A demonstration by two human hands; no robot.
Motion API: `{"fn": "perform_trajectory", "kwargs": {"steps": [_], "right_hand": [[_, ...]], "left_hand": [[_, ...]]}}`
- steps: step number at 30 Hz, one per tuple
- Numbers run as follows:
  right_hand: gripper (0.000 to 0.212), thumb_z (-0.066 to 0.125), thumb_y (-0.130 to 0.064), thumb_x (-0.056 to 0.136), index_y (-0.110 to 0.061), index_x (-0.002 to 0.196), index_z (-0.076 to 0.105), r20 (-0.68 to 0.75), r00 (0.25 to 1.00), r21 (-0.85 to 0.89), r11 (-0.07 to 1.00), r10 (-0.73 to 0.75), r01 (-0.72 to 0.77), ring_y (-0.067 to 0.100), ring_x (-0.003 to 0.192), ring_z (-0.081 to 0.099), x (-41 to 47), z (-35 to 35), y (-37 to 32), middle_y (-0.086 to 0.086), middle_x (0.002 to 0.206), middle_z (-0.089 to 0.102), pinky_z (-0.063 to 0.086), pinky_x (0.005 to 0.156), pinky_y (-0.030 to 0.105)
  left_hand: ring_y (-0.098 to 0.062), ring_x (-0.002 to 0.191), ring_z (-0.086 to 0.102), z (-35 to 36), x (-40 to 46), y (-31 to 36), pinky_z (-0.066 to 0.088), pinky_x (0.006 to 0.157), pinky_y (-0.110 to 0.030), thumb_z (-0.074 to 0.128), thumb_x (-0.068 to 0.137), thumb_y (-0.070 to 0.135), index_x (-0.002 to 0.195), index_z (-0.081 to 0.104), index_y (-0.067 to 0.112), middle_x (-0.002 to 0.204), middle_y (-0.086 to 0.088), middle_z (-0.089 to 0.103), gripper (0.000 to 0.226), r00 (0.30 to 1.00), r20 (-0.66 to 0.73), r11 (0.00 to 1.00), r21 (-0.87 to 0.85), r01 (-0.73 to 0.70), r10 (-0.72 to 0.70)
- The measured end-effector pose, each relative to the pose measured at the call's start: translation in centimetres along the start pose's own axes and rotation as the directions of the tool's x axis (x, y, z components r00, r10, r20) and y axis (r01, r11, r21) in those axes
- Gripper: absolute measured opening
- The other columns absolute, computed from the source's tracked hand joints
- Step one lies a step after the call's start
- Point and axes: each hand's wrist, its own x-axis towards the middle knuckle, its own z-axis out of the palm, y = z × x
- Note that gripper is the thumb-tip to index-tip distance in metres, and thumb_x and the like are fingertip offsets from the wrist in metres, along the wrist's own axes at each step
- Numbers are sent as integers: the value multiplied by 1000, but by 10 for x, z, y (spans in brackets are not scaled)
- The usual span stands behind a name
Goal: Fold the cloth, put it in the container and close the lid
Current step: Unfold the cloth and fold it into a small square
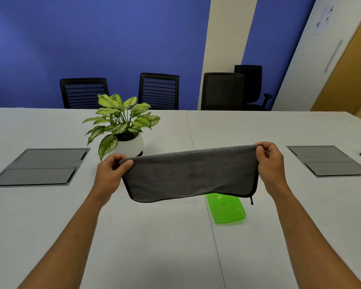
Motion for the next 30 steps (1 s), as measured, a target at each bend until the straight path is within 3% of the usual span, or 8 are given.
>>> {"fn": "perform_trajectory", "kwargs": {"steps": [3, 5, 9, 12, 16, 19, 23, 30], "right_hand": [[23, 47, -13, 99, -25, 88, 64, 191, 980, 232, 968, 50, -95, 5, 73, 58, 0, -15, -1, -6, 82, 65, 47, 61, 17], [22, 50, -13, 97, -24, 86, 66, 216, 970, 280, 945, 113, -172, 5, 72, 60, 2, -14, -2, -7, 80, 67, 49, 60, 17], [9, 57, -14, 93, -17, 91, 65, 13, 984, 32, 983, 179, -179, 19, 82, 61, -4, 16, 9, 3, 85, 67, 52, 75, 35], [5, 61, -19, 89, -23, 89, 65, -37, 991, -54, 990, 131, -133, 17, 79, 64, -17, 37, 9, -3, 80, 67, 53, 75, 32], [5, 65, -26, 85, -31, 85, 64, 61, 997, -53, 998, 47, -44, 6, 73, 65, -34, 61, -5, -11, 77, 68, 53, 70, 25], [5, 67, -27, 85, -28, 89, 68, 149, 987, -43, 997, -57, 64, -1, 70, 62, -49, 81, -21, -14, 76, 67, 49, 67, 12], [6, 69, -25, 83, -25, 90, 69, 224, 966, -13, 991, -129, 136, -3, 73, 62, -65, 111, -40, -13, 76, 67, 48, 66, 8], [12, 68, -29, 86, -24, 97, 68, 259, 947, 41, 982, -189, 185, -3, 77, 63, -74, 132, -52, -14, 78, 66, 47, 63, 5]], "left_hand": [[-2, 71, 62, -20, 7, 15, 51, 60, -14, 71, 80, 21, 82, 71, 23, 76, 10, 67, 3, 990, 136, 971, -227, 78, -47], [-5, 73, 63, -23, 13, 21, 53, 61, -18, 72, 78, 23, 81, 72, 24, 77, 8, 68, 3, 985, 149, 957, -260, 128, -91], [-15, 80, 62, 5, 16, 19, 51, 66, -28, 82, 75, 21, 78, 69, 21, 84, 1, 67, 13, 984, -124, 982, 120, 145, -130], [-15, 77, 61, 23, 9, 23, 51, 63, -29, 81, 75, 26, 82, 66, 22, 81, 5, 64, 17, 967, -254, 969, 229, 90, -30], [-25, 72, 64, 49, -7, 33, 55, 58, -39, 78, 79, 24, 88, 66, 22, 75, 0, 59, 15, 994, -97, 958, 286, -19, 49], [-35, 68, 65, 72, -14, 44, 55, 55, -43, 75, 82, 17, 89, 68, 23, 71, -1, 56, 12, 995, 17, 953, 285, -103, 103], [-23, 64, 61, 99, -14, 56, 54, 55, -31, 72, 82, 15, 84, 72, 21, 71, 0, 61, 7, 984, 115, 949, 269, -165, 139], [-19, 73, 73, 114, -9, 72, 59, 60, -28, 57, 79, 8, 85, 74, 15, 79, -3, 71, 19, 978, 204, 993, 120, 16, -41]]}}
